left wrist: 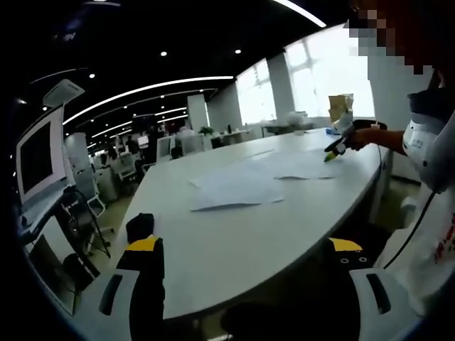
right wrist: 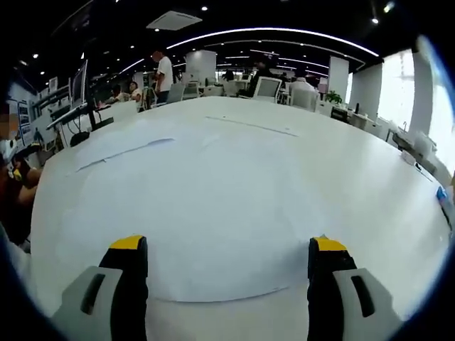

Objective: Organize the stack of printing papers by aligning and flattening the scattered papers on the table

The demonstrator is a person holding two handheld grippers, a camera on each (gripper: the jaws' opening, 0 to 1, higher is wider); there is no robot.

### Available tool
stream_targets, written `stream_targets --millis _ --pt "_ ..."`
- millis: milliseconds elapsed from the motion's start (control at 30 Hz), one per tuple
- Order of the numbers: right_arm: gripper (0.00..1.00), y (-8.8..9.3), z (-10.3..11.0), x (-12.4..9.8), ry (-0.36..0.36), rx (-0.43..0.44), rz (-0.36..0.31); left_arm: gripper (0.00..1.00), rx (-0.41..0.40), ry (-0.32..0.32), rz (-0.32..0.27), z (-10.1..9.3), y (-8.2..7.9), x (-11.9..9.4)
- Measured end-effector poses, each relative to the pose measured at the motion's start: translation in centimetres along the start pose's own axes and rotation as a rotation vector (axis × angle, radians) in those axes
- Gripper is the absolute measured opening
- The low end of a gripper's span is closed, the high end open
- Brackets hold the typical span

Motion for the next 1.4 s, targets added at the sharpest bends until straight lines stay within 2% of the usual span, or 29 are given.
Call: stream_targets --millis 300,500,967,1400 --pt "0.88 0.11 0.30 -0.11 -0.003 0.003 -0.017 0.95 -0.002 0.004 0.002 -0.09 0.02 0.14" --pt "0.83 0.11 0.47 -0.12 -0.013 -0.004 -0.018 0.95 -0.004 0.007 0.005 -0.17 0.09 0.21" --pt "0.81 0.08 0.39 -0.06 -0.010 -0.002 -0.017 0.95 -0.008 0.005 0.003 -0.15 0.32 0.14" --pt "0.73 0.00 0.46 0.05 -0.019 -0.009 -0.019 0.95 -0.009 0.003 0.002 -0.13 0.46 0.04"
Point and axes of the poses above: the point that each gripper's makers call its tool centre point, and the gripper's own axes: x roughly forward along the fingers, z roughly to its left, y roughly out of its underside, the point moved 10 cm from there along -x, roughly backward along the fingers, and after that the axes turned 14 degrees about x, right-handed, at the moved point
